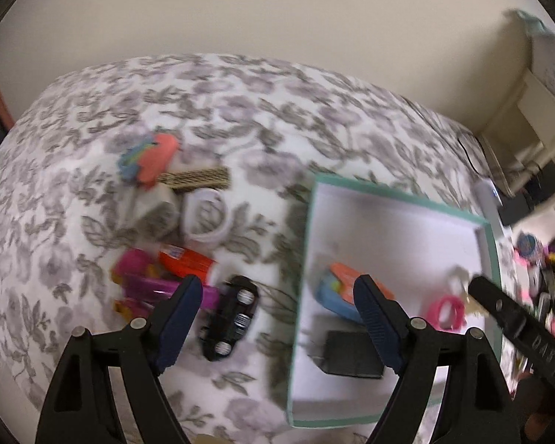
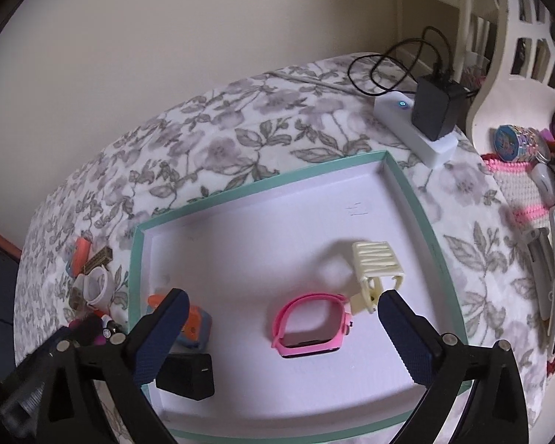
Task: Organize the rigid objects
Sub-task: 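Open both grippers and move them back toward the remaining items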
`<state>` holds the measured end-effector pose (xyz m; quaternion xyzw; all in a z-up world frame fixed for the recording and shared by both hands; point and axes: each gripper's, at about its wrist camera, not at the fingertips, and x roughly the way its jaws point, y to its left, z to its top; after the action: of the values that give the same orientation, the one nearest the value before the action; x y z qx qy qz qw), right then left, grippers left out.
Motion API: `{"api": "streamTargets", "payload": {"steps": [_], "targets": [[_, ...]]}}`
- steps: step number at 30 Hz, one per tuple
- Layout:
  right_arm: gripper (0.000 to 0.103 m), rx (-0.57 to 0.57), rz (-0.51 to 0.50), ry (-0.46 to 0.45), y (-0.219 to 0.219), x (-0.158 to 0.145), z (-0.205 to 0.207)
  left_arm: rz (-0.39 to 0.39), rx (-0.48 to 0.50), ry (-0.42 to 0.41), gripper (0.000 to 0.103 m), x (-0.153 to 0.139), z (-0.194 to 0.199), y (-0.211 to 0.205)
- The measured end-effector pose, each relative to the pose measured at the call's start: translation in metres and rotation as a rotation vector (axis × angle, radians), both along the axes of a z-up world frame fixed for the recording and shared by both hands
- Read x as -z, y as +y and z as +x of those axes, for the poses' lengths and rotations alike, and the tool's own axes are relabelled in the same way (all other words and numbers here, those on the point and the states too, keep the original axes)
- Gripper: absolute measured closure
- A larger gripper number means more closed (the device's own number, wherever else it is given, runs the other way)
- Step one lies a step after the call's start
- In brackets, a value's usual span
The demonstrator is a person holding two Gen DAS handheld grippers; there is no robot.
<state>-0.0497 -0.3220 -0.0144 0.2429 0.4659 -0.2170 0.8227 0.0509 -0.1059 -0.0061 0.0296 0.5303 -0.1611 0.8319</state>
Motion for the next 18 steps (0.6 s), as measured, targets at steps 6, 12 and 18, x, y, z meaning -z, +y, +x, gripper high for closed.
{"api": "streamTargets", "payload": {"steps": [6, 12, 18], "targets": [[0.0, -0.046, 0.009, 0.002, 0.017, 0.005, 0.007, 0.025, -0.116, -0.039, 0.0, -0.009, 0.018, 0.036], [0.0, -0.124, 0.004, -0.007, 0.042, 0.005, 0.018, 0.048, -0.252, -0.04, 0.0, -0.012, 0.036, 0.079], [0.0, -0.18, 0.01, -0.015, 0.062, 0.006, 0.027, 0.083, -0.424, -0.059, 0.0, -0.015, 0.044, 0.126]]}}
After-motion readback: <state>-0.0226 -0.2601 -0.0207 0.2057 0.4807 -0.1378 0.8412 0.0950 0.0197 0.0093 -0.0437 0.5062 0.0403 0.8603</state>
